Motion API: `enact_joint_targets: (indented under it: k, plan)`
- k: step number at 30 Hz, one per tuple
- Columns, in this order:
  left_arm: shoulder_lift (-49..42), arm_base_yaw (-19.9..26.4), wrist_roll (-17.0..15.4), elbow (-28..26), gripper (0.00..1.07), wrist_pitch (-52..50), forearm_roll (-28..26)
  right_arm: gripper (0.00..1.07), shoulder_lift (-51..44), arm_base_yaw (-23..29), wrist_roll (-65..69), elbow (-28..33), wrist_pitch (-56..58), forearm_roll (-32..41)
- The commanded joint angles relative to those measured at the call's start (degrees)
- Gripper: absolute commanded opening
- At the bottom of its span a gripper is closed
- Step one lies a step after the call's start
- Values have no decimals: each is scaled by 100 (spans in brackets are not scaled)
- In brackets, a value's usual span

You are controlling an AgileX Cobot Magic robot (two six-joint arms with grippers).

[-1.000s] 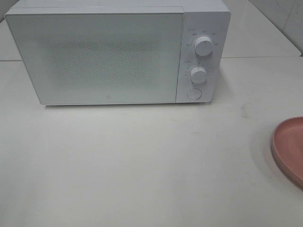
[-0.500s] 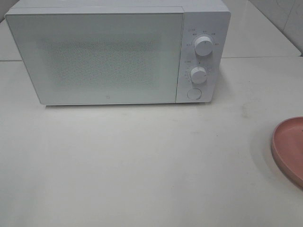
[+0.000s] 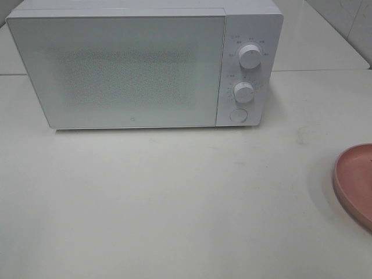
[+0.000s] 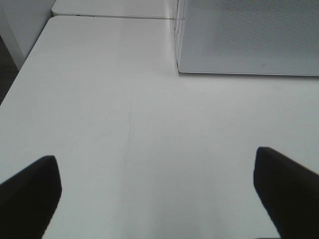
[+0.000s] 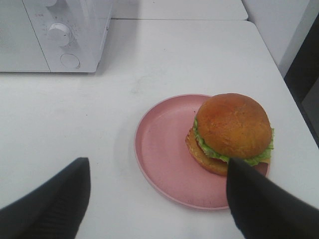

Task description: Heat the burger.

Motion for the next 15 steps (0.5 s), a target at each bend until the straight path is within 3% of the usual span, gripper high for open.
enact_joint_targets:
  k: [1,15]
  plan:
    - [-132,17,0,23,100,-69,0,74,-160,-40,-57,6,-23,-6]
    - [-126,17,0,23,100,-69,0,74,-160,-40,-57,6,-23,-6]
